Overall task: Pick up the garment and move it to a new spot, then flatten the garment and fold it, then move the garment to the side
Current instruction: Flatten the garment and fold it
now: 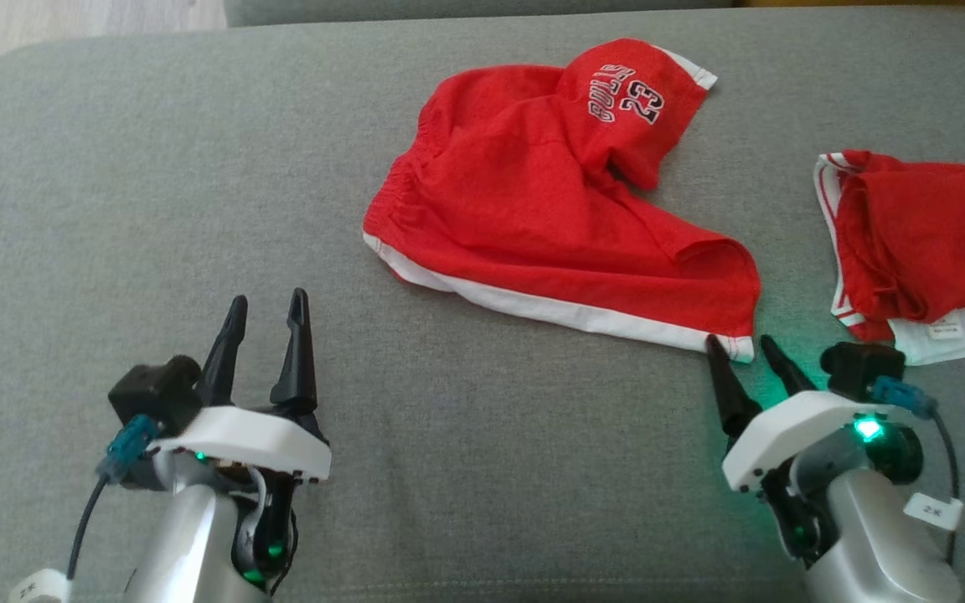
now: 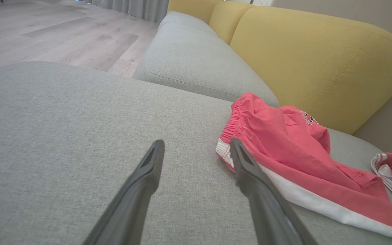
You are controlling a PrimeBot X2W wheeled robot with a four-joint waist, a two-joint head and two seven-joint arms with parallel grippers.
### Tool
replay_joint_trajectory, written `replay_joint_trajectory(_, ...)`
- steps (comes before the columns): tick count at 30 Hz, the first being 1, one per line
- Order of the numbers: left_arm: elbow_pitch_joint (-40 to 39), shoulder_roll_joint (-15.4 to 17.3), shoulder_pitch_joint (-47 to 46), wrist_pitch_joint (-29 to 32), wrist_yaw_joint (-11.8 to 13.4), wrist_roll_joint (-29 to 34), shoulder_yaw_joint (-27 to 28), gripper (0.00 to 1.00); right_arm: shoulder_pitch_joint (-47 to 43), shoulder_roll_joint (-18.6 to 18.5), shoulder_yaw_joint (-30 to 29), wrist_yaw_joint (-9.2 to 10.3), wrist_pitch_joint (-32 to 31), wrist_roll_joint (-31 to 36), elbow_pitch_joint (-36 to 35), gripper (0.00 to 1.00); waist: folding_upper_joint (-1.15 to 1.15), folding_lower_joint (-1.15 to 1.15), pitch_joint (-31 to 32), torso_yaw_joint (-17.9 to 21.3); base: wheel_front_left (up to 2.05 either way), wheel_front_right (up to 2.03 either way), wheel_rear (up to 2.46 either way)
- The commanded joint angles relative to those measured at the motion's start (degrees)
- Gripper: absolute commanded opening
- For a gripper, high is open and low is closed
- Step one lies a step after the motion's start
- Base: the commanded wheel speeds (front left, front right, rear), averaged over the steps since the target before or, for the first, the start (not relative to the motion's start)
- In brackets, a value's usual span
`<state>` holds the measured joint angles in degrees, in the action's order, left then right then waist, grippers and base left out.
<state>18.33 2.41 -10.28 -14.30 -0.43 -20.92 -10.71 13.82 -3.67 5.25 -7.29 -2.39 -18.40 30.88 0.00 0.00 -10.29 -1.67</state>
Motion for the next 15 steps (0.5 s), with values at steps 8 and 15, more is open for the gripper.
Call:
replay_joint_trajectory(8, -1.81, 0.47, -3.07, -0.7, 0.14, -0.26, 1.78, 1.0, 3.17, 0.59, 3.49, -0.2, -0.68, -0.99, 1.47, 0.0, 0.0, 0.0, -0.75, -0.58, 0.0, 0.0, 0.0)
replay_joint_trajectory(15, -1.62, 0.47, -3.41, -0.7, 0.01, 0.35, 3.03, 1.0, 4.1, -0.22, 4.03, -0.2, -0.01, -1.47, 2.55, 0.0, 0.0, 0.0, -0.74, 0.06, 0.0, 0.0, 0.0)
